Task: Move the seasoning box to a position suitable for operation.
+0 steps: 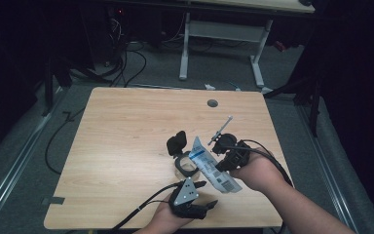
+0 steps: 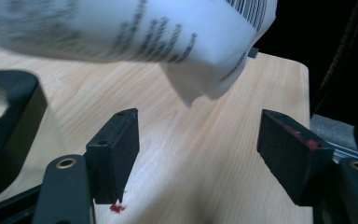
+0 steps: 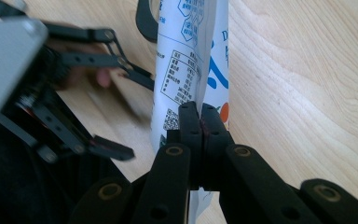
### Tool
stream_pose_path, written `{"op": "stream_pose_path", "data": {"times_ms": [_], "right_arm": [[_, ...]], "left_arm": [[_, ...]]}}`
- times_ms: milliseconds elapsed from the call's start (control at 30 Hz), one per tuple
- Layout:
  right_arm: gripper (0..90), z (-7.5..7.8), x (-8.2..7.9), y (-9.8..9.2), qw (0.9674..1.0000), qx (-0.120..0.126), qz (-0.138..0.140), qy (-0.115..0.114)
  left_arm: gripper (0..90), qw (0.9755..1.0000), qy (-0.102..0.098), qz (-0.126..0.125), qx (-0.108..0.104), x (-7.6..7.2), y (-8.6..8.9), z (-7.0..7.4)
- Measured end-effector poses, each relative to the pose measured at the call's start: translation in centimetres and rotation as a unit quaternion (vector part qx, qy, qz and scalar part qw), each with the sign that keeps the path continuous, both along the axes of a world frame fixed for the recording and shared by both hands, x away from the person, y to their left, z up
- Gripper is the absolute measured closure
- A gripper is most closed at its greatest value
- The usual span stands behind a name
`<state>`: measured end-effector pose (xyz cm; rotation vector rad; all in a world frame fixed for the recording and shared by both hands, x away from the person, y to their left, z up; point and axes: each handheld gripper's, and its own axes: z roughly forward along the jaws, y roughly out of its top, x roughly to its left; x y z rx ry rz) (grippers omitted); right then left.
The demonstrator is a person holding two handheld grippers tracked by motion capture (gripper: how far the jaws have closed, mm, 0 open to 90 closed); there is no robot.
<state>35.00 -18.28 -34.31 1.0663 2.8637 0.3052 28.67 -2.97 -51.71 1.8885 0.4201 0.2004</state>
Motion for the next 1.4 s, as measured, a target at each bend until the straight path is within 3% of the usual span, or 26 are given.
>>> {"op": "stream_pose_path", "data": {"times_ms": [133, 467, 833, 1033, 1400], "right_arm": [[90.0, 0.0, 0.0, 0.3, 1.0000, 0.002, 0.001, 0.000], [90.0, -0.4, 0.0, 0.5, 1.0000, 0.007, -0.002, 0.004], [90.0, -1.0, 0.3, 0.5, 0.9999, 0.010, -0.011, 0.005], [90.0, -0.7, 0.3, 0.5, 0.9997, 0.016, -0.019, 0.004], [90.0, -1.0, 0.1, 0.5, 0.9983, 0.030, -0.049, 0.011]], "left_arm": [[29.5, 1.0000, 0.003, 0.004, -0.007, 0.3, -0.9, 0.1], [27.6, 0.9998, -0.006, 0.017, 0.008, 0.3, -2.6, -0.2], [47.7, 0.9994, -0.007, 0.028, 0.020, 0.2, -2.4, -0.3], [50.9, 0.9994, -0.009, 0.029, 0.017, -0.1, -2.2, 0.1], [54.6, 0.9990, -0.022, 0.025, 0.031, -0.6, -2.1, 0.0]]}}
